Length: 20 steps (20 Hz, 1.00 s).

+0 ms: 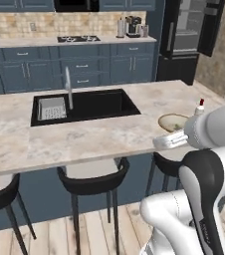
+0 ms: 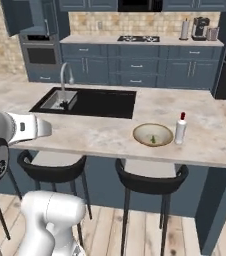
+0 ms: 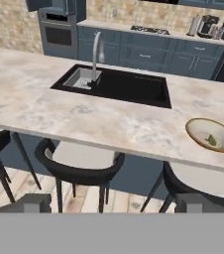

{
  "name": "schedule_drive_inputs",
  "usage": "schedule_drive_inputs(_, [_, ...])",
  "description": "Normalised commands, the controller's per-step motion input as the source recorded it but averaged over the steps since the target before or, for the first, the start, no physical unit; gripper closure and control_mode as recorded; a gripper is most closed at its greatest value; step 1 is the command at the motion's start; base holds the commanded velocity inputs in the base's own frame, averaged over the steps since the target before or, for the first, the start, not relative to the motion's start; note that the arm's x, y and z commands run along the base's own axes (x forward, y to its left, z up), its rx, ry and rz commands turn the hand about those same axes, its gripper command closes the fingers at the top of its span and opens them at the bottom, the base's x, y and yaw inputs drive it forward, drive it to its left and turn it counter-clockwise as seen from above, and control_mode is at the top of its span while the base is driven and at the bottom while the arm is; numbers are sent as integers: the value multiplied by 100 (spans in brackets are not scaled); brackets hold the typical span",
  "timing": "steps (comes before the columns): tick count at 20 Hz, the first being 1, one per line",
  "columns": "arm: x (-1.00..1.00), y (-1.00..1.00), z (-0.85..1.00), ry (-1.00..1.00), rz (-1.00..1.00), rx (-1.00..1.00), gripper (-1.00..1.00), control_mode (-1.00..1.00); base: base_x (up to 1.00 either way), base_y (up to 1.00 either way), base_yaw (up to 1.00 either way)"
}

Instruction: There is a bowl on the dining counter. Grab a lemon wedge from the fridge and place it in the bowl. Then get the liquor bottle and glass cup from the cabinet and place them next to the bowl.

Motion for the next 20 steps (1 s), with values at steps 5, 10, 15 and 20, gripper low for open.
schedule_drive_inputs(5, [0, 0, 0, 0, 0, 0, -100, 100, 0, 100, -15])
schedule_drive_inputs(10, [0, 0, 0, 0, 0, 0, -100, 100, -1, 100, -13])
schedule_drive_inputs(15, [0, 0, 0, 0, 0, 0, -100, 100, 0, 100, -11])
schedule_drive_inputs(20, [0, 0, 0, 0, 0, 0, -100, 100, 0, 100, -7])
